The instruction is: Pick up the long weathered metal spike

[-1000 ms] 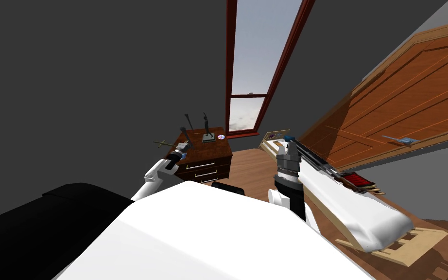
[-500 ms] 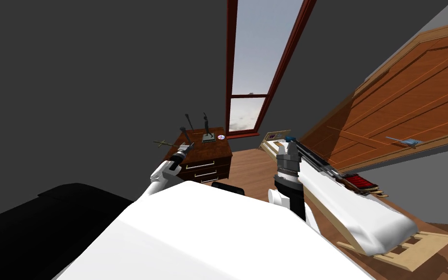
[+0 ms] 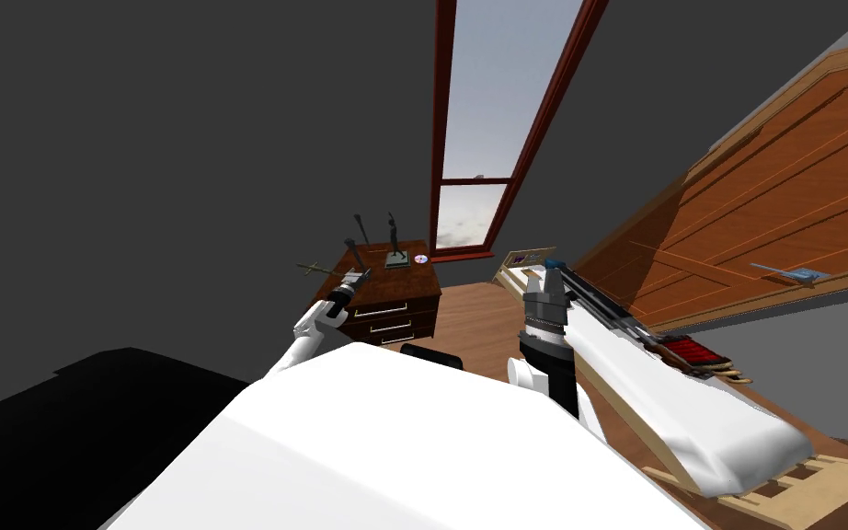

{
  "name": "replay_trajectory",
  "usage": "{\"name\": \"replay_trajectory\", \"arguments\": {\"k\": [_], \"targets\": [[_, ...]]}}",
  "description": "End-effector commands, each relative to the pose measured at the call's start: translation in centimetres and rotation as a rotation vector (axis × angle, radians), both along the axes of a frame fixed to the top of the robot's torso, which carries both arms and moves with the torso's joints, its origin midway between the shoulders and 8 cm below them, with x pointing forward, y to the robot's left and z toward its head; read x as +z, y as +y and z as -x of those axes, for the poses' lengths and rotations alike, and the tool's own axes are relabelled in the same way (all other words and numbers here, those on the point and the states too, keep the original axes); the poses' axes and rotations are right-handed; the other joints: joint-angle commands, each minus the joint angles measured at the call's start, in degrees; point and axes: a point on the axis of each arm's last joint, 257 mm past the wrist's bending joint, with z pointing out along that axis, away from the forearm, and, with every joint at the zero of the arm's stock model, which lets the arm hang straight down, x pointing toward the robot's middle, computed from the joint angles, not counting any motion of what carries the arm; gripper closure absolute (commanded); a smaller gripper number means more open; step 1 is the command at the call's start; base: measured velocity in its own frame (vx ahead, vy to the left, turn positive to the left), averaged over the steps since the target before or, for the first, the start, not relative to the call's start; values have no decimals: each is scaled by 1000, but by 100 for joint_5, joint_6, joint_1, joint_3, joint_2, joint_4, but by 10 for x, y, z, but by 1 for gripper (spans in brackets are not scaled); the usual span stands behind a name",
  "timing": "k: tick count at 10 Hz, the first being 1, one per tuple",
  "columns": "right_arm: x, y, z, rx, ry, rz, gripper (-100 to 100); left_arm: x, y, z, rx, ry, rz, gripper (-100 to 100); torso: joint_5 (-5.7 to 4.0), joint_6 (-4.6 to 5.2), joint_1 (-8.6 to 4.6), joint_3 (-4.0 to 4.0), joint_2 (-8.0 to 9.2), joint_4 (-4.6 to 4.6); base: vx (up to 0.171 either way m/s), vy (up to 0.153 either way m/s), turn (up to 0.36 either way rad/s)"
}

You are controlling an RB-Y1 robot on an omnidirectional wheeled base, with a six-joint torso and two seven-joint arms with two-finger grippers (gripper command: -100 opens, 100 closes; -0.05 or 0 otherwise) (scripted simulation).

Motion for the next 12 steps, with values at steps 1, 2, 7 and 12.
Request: {"name": "replay_trajectory", "arguments": {"k": [1, 2, 7, 12], "targets": [[0, 0, 0, 0, 0, 0, 0, -3, -11, -16, -30, -4, 2, -100, 0, 0, 0, 0, 0, 0, -27, -15, 177], [0, 0, 0, 0, 0, 0, 0, -3, -10, -24, -26, -7, 8, -100, 0, -4, -1, 1, 2, 0, -25, -19, 92], [0, 0, 0, 0, 0, 0, 0, -11, -30, -59, -77, -3, 13, -100, 0, 0, 1, 0, 0, 0, -23, -7, 81], [0, 0, 0, 0, 0, 0, 0, -11, -52, -99, -130, -4, 11, -100, 0, -1, 0, 1, 2, 0, -28, -10, 95]]}}
